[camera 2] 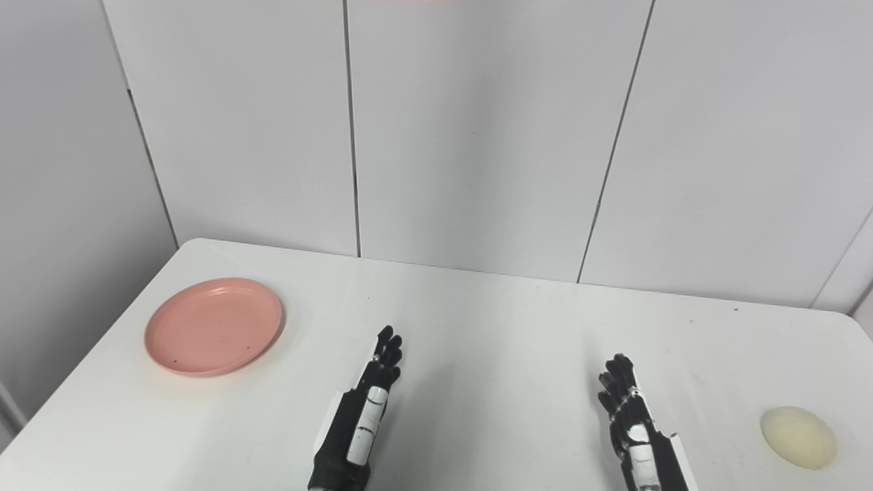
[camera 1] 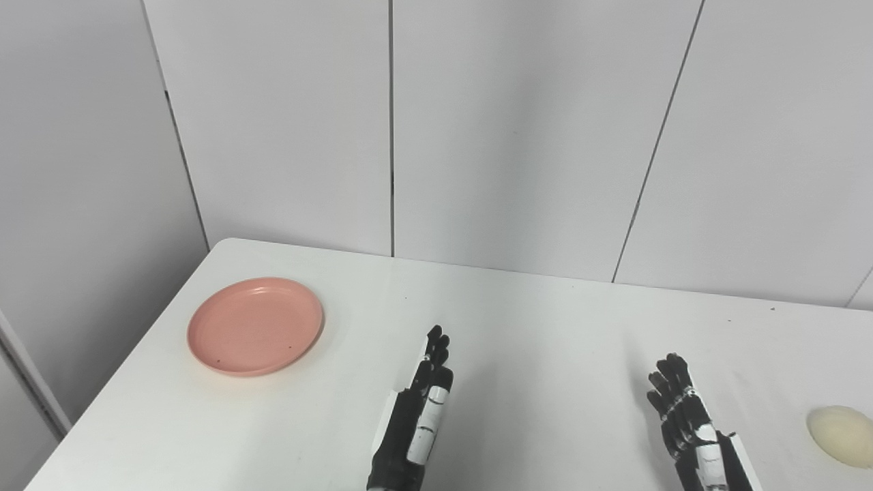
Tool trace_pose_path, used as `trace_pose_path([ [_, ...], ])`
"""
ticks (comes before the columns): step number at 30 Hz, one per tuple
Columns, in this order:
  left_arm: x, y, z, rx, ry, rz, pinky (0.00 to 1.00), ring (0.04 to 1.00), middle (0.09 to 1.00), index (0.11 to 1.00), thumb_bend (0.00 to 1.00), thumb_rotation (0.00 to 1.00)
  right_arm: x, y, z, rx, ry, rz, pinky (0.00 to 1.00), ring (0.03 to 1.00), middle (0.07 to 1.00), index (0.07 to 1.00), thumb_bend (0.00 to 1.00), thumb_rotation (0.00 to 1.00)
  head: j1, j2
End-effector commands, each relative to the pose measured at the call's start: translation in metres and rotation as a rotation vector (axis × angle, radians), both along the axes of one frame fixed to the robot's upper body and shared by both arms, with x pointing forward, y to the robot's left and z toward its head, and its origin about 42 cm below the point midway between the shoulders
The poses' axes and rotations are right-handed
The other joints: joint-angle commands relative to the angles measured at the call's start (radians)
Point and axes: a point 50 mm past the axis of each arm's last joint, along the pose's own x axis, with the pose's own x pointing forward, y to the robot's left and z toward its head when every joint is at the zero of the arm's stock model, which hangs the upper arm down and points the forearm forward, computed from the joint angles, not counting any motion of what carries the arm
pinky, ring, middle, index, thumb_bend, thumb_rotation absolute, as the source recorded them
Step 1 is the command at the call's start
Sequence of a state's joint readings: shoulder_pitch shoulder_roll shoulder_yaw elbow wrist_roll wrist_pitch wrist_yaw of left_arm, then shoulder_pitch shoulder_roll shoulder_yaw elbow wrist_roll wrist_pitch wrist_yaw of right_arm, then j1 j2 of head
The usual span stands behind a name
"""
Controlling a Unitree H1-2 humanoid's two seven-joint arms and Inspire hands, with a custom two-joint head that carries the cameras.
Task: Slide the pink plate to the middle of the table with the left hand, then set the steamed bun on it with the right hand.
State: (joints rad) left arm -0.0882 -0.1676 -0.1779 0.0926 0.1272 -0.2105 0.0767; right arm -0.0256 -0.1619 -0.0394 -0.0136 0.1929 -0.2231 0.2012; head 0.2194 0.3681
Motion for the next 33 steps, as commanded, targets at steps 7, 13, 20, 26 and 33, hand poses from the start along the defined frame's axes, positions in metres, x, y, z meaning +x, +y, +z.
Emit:
trace_pose_path([
  [7,0.02,0.013,0.021,-0.069,-0.084,0.025,1.0,1.0,1.0,0.957,0.77,1.0,-0.023,-0.002,-0.027,0.017,0.086,-0.014,1.0,0.983,0.984,1.0,0.85,1.0,-0.009,0.01],
  [13,0.046,0.042,0.042,-0.091,-0.153,0.108,0.95,0.899,0.884,0.882,0.81,0.99,-0.023,-0.007,-0.027,0.02,0.087,-0.024,1.0,0.987,0.987,1.0,0.85,1.0,-0.005,0.019],
  [20,0.066,0.088,0.066,-0.096,-0.222,0.249,0.86,0.813,0.828,0.823,0.85,0.97,-0.022,-0.01,-0.028,0.005,0.09,-0.025,1.0,0.974,0.976,1.0,0.85,1.0,0.0,0.02],
  [26,0.072,0.123,0.088,-0.077,-0.294,0.337,0.79,0.773,0.787,0.782,0.82,0.95,-0.021,-0.01,-0.027,0.006,0.094,-0.019,1.0,0.977,0.975,1.0,0.86,1.0,0.002,0.022],
  [33,0.08,0.164,0.102,-0.057,-0.336,0.429,0.8,0.759,0.775,0.798,0.85,0.95,-0.019,-0.01,-0.029,0.004,0.096,-0.016,1.0,0.974,0.972,1.0,0.85,1.0,0.003,0.018],
])
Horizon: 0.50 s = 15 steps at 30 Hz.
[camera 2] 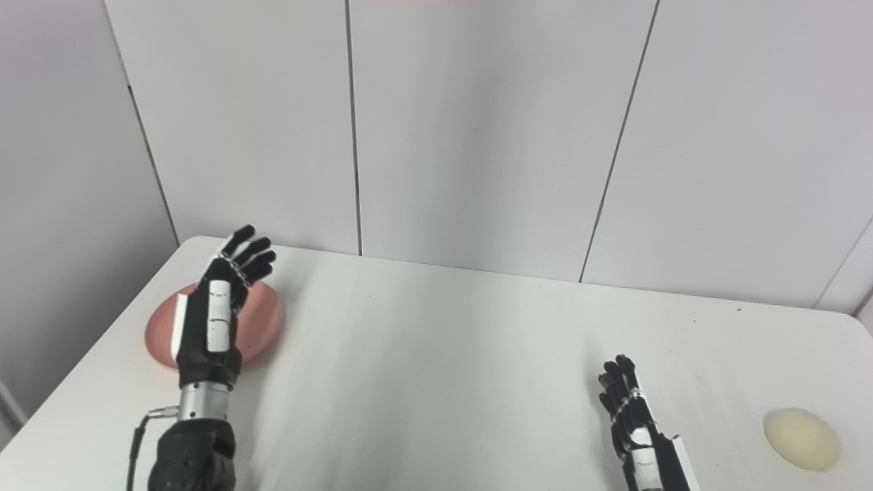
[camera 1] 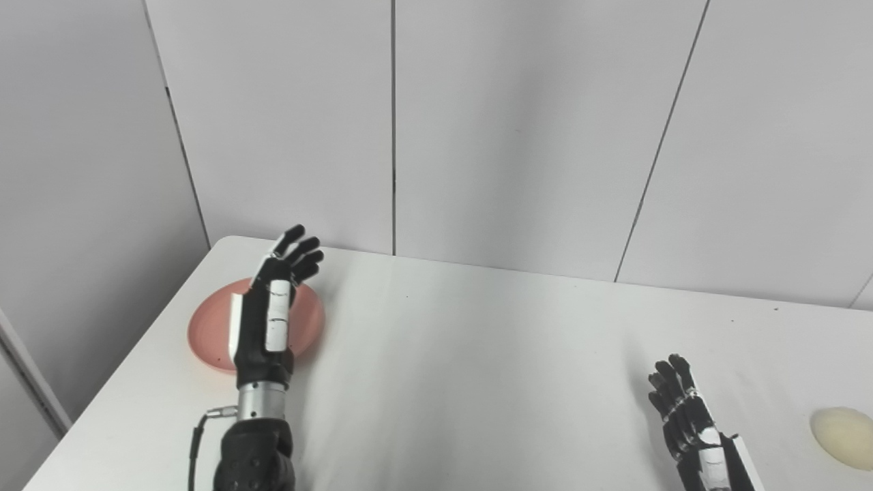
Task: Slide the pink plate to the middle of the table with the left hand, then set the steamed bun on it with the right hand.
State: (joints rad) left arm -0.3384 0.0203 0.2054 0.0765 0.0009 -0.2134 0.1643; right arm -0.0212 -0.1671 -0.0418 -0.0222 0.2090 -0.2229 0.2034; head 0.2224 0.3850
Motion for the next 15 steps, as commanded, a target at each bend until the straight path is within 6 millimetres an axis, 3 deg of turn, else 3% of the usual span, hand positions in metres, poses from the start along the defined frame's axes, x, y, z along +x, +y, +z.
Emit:
trace_pose_path([
  [1,0.007,0.016,0.028,0.025,-0.11,0.026,0.82,0.774,0.788,0.81,0.86,0.95,-0.017,-0.008,-0.03,-0.005,0.099,-0.017,1.0,0.973,0.971,1.0,0.85,1.0,0.0,0.002],
  [8,0.019,0.069,0.025,0.067,-0.127,0.11,0.86,0.796,0.813,0.833,0.89,0.95,-0.017,-0.009,-0.03,-0.011,0.101,-0.021,1.0,0.97,0.968,1.0,0.86,1.0,-0.008,0.001],
  [15,0.038,0.095,0.034,0.068,-0.129,0.168,0.87,0.816,0.816,0.822,0.85,0.98,-0.016,-0.01,-0.032,-0.011,0.105,-0.022,1.0,0.969,0.967,1.0,0.86,1.0,-0.022,-0.003],
])
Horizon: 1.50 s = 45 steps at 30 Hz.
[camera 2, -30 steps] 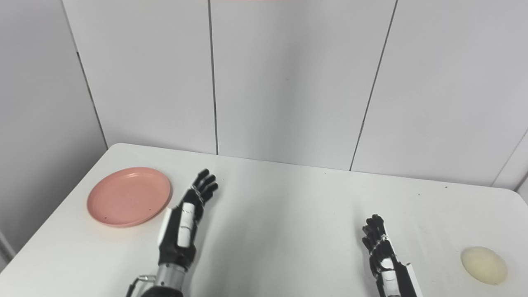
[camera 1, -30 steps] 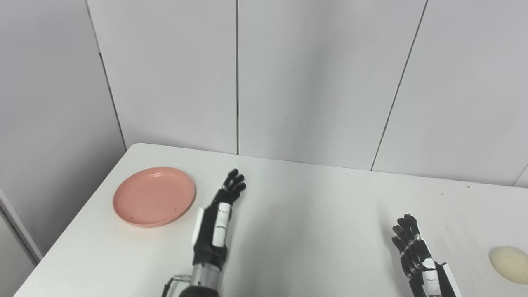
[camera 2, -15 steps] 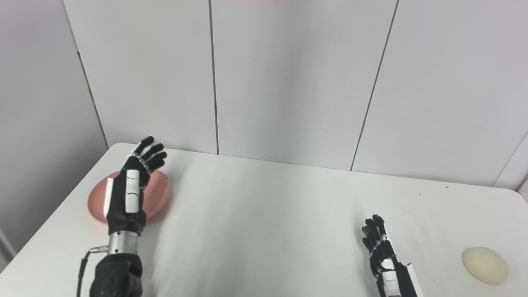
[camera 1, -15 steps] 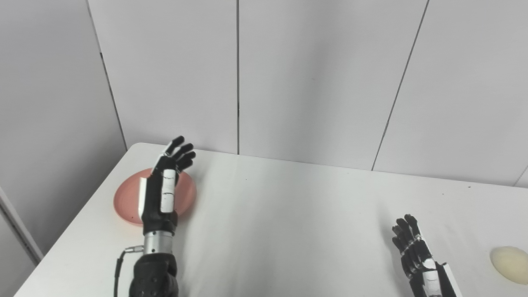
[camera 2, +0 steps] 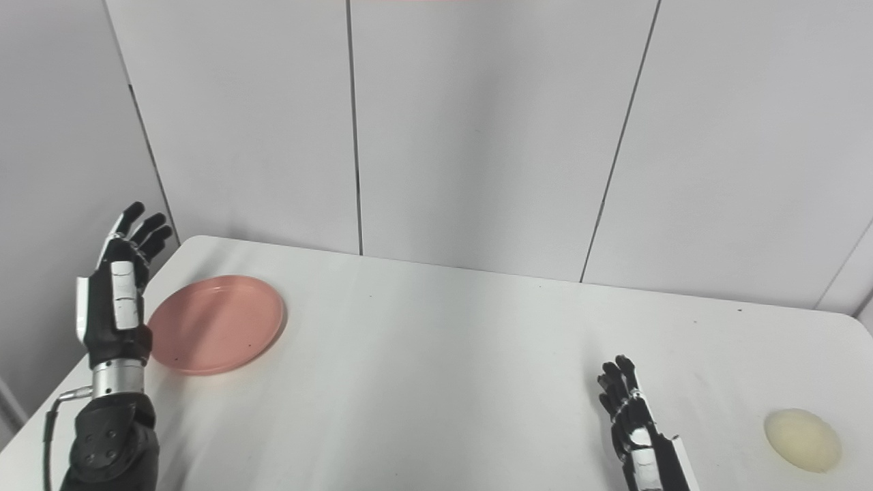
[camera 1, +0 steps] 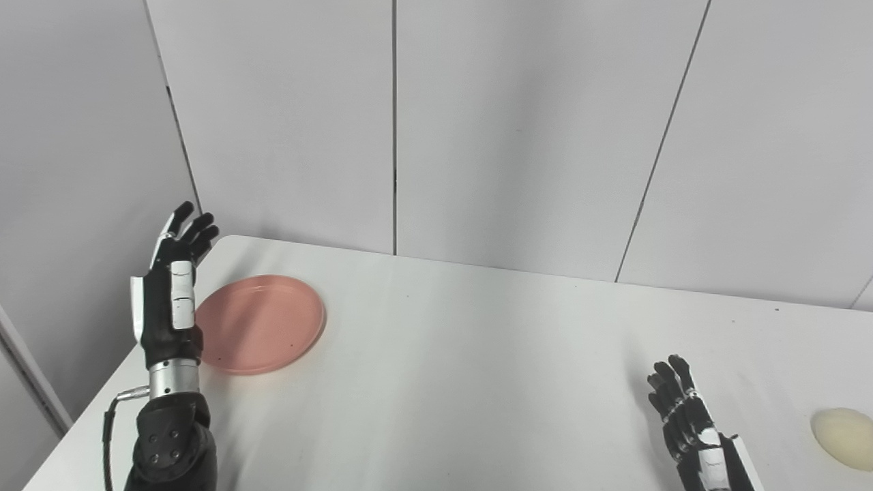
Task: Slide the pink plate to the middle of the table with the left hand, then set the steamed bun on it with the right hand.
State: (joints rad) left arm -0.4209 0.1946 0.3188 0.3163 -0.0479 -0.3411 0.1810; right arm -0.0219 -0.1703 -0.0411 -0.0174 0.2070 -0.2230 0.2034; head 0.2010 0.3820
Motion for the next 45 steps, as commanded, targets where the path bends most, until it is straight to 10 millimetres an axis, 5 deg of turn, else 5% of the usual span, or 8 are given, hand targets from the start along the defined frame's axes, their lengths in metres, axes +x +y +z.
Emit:
trace_pose_path([
  [1,0.02,0.008,0.039,0.031,-0.116,0.021,0.85,0.82,0.818,0.828,0.86,0.98,-0.017,-0.009,-0.031,-0.004,0.101,-0.023,1.0,0.966,0.965,1.0,0.86,1.0,-0.001,0.0],
  [10,0.034,0.042,0.033,-0.003,-0.061,0.132,0.84,0.835,0.83,0.86,0.86,1.0,-0.019,-0.01,-0.034,0.02,0.055,-0.079,0.98,0.947,0.957,1.0,0.87,0.98,-0.018,0.005],
  [18,0.032,0.074,0.027,-0.009,-0.039,0.174,0.86,0.839,0.834,0.854,0.96,0.99,-0.019,-0.011,-0.036,0.011,0.051,-0.089,0.98,0.938,0.942,0.984,0.85,0.98,-0.015,0.008],
  [30,0.033,0.095,0.023,-0.036,0.03,0.153,0.9,0.867,0.856,0.856,0.92,0.99,-0.021,-0.008,-0.035,0.003,0.039,-0.098,0.96,0.919,0.929,0.965,0.81,0.98,-0.029,0.019],
  [45,0.044,0.1,-0.015,-0.223,0.157,0.093,0.89,0.84,0.827,0.821,0.85,0.93,-0.025,-0.005,-0.03,0.0,0.03,-0.086,0.94,0.908,0.918,0.952,0.78,0.98,-0.038,0.034],
])
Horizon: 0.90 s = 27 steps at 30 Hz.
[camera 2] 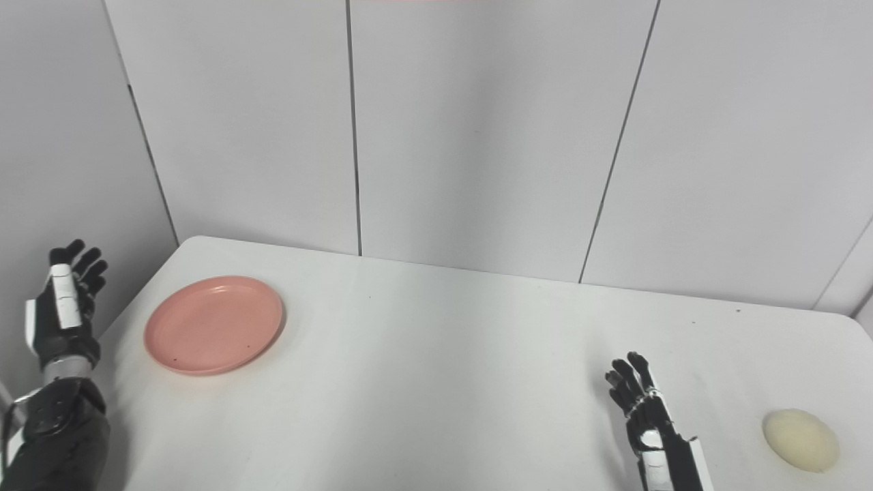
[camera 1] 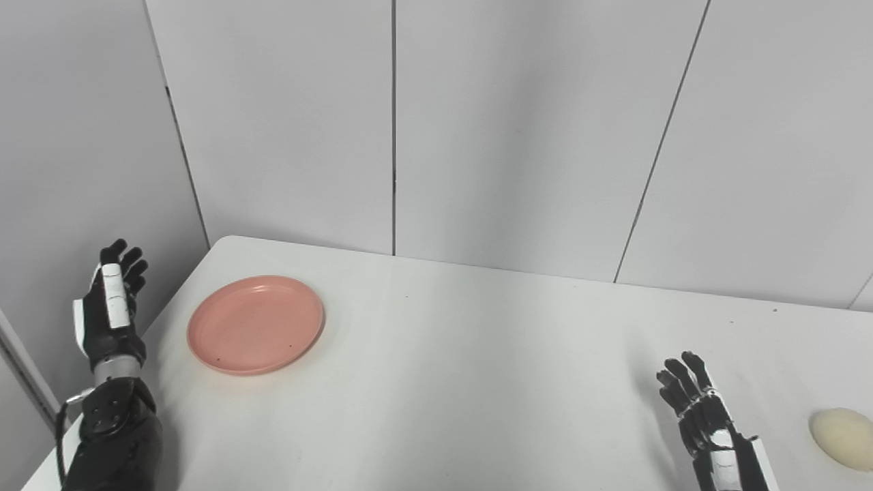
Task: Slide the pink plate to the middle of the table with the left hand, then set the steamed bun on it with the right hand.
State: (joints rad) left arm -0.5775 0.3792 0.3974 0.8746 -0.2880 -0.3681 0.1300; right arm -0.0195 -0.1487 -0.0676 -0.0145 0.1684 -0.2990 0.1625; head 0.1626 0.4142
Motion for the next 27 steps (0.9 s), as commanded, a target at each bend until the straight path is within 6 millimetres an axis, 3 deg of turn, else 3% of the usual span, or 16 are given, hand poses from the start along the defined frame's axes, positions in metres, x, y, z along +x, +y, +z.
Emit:
trace_pose_path([
  [1,0.016,0.001,0.032,0.036,-0.064,-0.033,0.88,0.837,0.827,0.822,0.85,0.95,-0.023,-0.002,-0.032,0.011,0.101,-0.016,0.93,0.905,0.915,0.95,0.78,0.98,-0.001,0.003],
  [23,0.015,-0.015,0.031,0.046,0.054,-0.097,0.85,0.839,0.834,0.847,0.87,0.97,-0.025,0.004,-0.025,-0.019,0.092,0.01,0.92,0.893,0.906,0.937,0.75,0.98,-0.02,0.018],
  [27,0.014,-0.016,0.032,0.043,0.074,-0.094,0.9,0.857,0.842,0.852,0.89,0.95,-0.026,0.004,-0.024,-0.031,0.094,0.014,0.92,0.894,0.91,0.94,0.75,0.99,-0.021,0.021],
])
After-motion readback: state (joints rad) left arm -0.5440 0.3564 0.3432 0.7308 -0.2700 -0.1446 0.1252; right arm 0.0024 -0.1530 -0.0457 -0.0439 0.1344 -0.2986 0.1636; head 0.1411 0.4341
